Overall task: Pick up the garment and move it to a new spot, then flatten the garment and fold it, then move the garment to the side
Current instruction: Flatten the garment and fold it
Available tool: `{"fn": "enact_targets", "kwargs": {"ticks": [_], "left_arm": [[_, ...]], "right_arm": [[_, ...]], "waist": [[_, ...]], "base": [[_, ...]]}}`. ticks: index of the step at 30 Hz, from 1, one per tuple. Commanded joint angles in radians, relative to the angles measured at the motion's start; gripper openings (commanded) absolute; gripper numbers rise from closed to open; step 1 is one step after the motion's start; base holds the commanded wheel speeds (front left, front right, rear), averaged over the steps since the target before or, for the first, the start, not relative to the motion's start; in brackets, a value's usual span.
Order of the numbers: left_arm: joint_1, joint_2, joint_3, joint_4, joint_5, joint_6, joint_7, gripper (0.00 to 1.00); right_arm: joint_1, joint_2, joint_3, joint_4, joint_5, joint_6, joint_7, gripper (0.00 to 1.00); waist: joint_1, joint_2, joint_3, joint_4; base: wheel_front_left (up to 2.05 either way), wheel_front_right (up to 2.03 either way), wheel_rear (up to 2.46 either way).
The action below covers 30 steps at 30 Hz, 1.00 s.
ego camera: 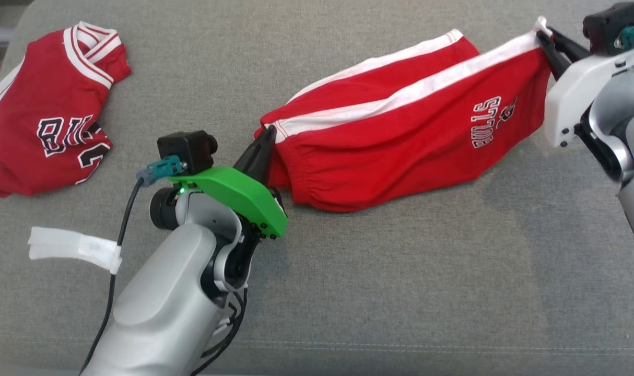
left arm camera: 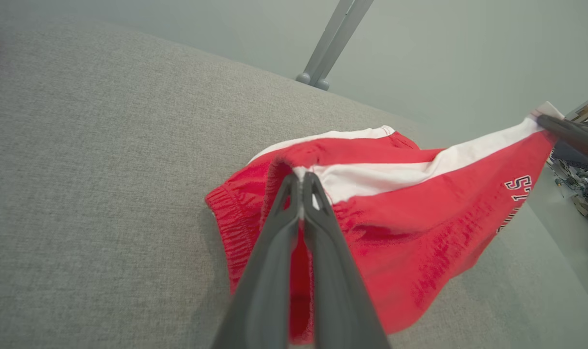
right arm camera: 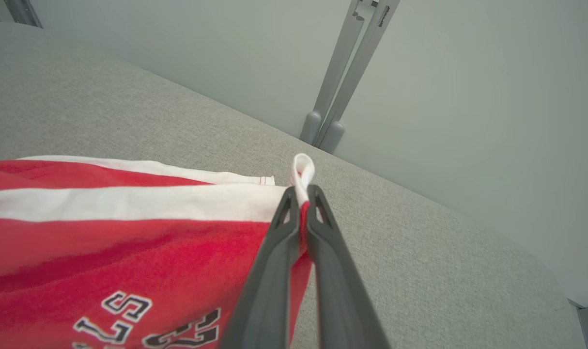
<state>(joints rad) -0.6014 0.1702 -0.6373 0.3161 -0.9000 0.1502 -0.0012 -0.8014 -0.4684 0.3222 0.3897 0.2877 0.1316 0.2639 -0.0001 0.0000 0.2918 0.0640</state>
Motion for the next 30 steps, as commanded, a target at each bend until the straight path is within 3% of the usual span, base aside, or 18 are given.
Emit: {"fn": "enact_targets", "kwargs": {"ticks": [1,16,17,18,19,24,30], "left_arm": [[-0.035,-0.004,0.006,0.021,0.002,-0.006,-0.005,0.0],[-0.245,-0.068,0.021,0.269,0.011,-0.016,-0.026,0.0],[-0.253,-0.072,0.014,0.285,0.012,-0.021,-0.023,0.0],[-0.261,-0.075,0.012,0.297,0.015,-0.025,-0.026,0.52],[-0.27,-0.078,0.016,0.307,0.013,-0.028,-0.036,1.0],[-0.294,-0.091,0.033,0.353,-0.007,-0.049,-0.083,1.0],[-0.254,-0.069,0.086,0.334,0.015,-0.088,-0.243,1.0]], "right_arm": [[-0.04,0.007,0.008,0.031,0.005,-0.002,-0.011,0.0],[-0.301,0.095,0.093,0.378,-0.004,-0.002,-0.11,0.0],[-0.313,0.098,0.096,0.39,-0.005,-0.002,-0.131,0.34],[-0.322,0.102,0.096,0.403,-0.001,-0.002,-0.147,1.0],[-0.33,0.105,0.096,0.419,-0.002,-0.002,-0.164,1.0],[-0.368,0.124,0.119,0.479,-0.002,-0.002,-0.221,1.0],[-0.347,0.145,0.052,0.57,0.05,-0.002,-0.32,1.0]], "waist": [[0.0001,0.0,0.037,0.018],[0.0001,0.0,0.149,0.042],[0.0001,0.0,0.152,0.044],[0.0001,0.0,0.154,0.045],[0.0001,0.0,0.157,0.046],[0.0001,0.0,0.161,0.05],[0.0001,0.0,0.107,0.055]], "base": [[0.0,0.0,0.0],[0.0,0.0,0.0],[0.0,0.0,0.0],[0.0,0.0,0.0],[0.0,0.0,0.0],[0.0,0.0,0.0],[0.0,0.0,0.0]]}}
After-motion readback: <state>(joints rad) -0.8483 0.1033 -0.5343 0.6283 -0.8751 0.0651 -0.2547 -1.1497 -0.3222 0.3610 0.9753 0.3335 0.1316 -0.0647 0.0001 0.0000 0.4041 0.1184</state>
